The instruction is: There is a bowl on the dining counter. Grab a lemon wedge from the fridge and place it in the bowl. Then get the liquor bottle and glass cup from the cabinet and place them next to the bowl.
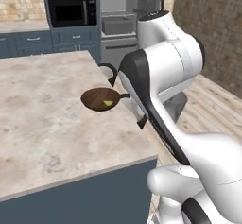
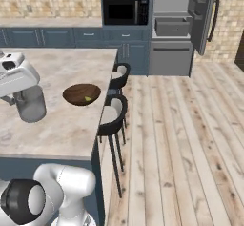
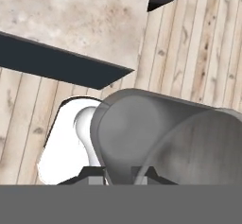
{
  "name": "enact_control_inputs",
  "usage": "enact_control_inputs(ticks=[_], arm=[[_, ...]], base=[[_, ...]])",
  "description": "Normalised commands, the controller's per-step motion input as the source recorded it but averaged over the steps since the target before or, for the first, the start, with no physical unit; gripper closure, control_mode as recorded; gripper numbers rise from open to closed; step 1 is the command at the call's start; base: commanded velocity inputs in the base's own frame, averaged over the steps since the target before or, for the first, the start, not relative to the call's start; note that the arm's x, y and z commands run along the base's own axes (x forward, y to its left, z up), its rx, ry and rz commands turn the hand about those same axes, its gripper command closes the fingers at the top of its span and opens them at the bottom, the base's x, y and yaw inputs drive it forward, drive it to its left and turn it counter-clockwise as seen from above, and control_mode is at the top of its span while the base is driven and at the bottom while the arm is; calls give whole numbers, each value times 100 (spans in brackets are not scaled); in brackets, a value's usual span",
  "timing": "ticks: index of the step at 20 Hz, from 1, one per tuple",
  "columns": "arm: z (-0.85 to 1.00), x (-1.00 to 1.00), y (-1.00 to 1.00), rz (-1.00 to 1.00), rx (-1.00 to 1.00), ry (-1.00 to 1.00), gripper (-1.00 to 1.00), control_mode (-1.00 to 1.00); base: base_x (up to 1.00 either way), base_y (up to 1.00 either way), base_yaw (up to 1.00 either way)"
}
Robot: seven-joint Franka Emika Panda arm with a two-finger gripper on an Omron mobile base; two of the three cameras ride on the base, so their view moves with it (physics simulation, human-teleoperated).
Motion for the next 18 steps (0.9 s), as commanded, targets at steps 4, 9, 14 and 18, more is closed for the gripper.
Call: enact_control_inputs(ticks=[4,9,14,18], arm=[[0,0,0,0,0,0,100,100],[0,0,0,0,0,0,100,100],[-15,2,20,-27,4,0,100,-100],[-25,51,11,-15,7,2,100,-100]], base=[[64,4,-19],[14,33,-25],[0,0,0],[0,0,0]])
